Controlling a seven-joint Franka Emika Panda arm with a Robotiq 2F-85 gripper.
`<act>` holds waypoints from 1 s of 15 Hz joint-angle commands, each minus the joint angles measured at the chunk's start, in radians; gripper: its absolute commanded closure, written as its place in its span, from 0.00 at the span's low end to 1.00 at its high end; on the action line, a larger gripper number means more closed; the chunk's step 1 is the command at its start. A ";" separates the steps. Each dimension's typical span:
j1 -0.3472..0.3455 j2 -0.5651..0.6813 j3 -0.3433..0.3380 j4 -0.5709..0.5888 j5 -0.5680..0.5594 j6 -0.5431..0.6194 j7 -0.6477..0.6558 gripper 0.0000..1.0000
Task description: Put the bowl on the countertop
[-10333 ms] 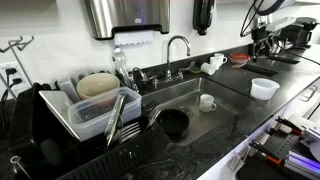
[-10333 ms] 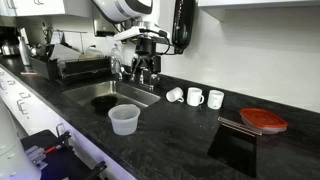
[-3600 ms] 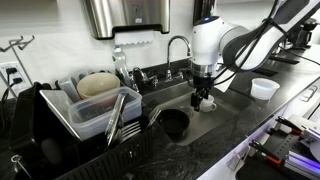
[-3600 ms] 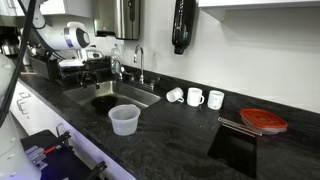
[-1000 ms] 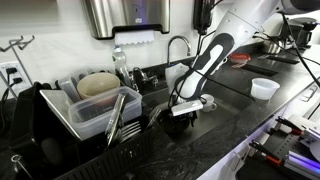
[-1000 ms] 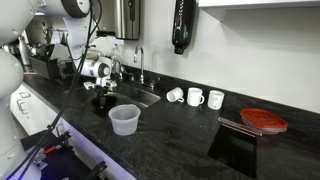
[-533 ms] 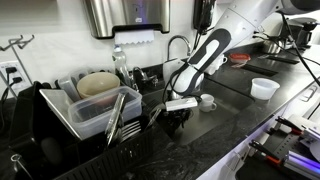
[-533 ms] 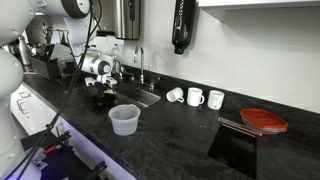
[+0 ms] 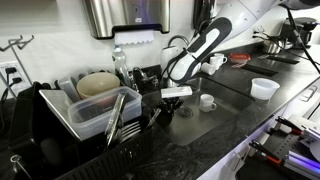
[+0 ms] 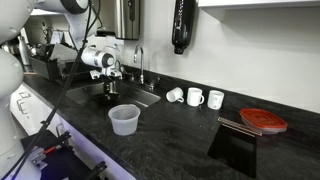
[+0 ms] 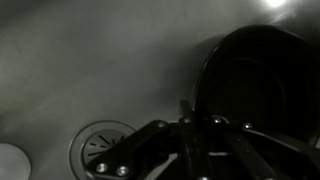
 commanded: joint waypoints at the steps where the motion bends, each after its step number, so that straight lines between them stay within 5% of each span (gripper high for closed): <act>1: 0.022 -0.041 -0.005 0.018 -0.039 -0.013 0.002 0.99; 15: -0.008 -0.167 -0.010 -0.105 -0.069 0.036 0.001 0.98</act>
